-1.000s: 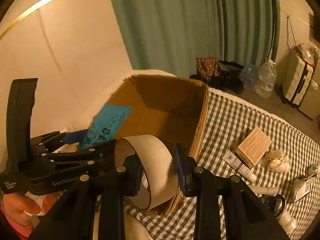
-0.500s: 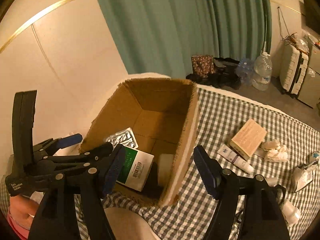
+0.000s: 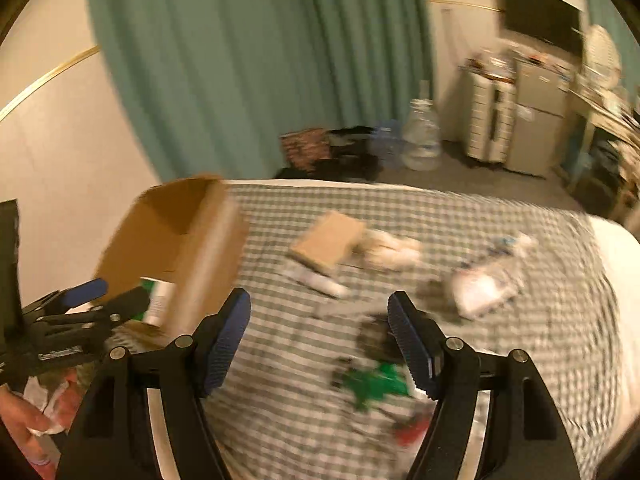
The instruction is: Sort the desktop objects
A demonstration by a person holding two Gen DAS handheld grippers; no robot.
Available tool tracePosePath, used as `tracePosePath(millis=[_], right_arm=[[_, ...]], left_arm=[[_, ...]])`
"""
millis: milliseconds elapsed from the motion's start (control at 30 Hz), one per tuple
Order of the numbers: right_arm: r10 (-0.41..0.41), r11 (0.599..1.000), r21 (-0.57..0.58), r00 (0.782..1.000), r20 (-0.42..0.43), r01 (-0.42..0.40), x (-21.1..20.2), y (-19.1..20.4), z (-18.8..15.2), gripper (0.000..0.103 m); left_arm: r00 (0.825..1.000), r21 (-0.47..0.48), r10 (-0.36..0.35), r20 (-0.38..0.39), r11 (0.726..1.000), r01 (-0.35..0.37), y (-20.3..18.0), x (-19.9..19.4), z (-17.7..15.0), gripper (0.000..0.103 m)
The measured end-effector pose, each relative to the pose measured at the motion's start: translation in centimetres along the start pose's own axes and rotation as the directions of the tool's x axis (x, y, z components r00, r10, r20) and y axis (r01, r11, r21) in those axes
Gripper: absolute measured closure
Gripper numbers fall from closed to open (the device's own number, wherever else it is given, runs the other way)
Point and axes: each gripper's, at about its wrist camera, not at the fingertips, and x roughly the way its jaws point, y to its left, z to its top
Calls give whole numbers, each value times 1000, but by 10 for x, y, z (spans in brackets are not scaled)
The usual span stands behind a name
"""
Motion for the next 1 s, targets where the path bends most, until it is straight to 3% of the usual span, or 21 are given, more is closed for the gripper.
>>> tracePosePath(millis=[133,333,467,667,767,833,900,933,1000], right_arm=[[-73,991,108,997,-11,74,-3,-58,-14,31],[-112,965,236,993,-19,114,10,-117,-28,31],[-115,955,273,993,-36,120,24,-136,-37,31],[-115,947,291,990,-78,133,58,-156,-42,31],[-115,945,295,988,-100,140,75,-160,-41,32],[-110,943,301,988,-108,138,82,-161,-41,32],[-103,942,308,988,-119,135,90,-164,-40,32],[-100,941,310,987,-124,135,94,-165,-40,32],[-95,940,313,986,-136,133,102,-167,-37,32]], left_arm=[[998,40,-27,-51,999,29,-41,25,-11,0],[990,119,-54,-134,990,70,-97,72,-20,0],[983,168,-44,-178,983,75,-127,111,-25,0],[965,154,-62,-257,983,104,-150,169,-28,0],[959,154,-79,-273,980,125,-160,188,-29,0],[961,191,-55,-271,976,110,-166,198,-29,0],[961,240,-30,-273,966,99,-173,208,-30,7],[959,242,-37,-283,964,109,-173,212,-31,16],[947,185,-117,-298,966,178,-168,215,-28,33]])
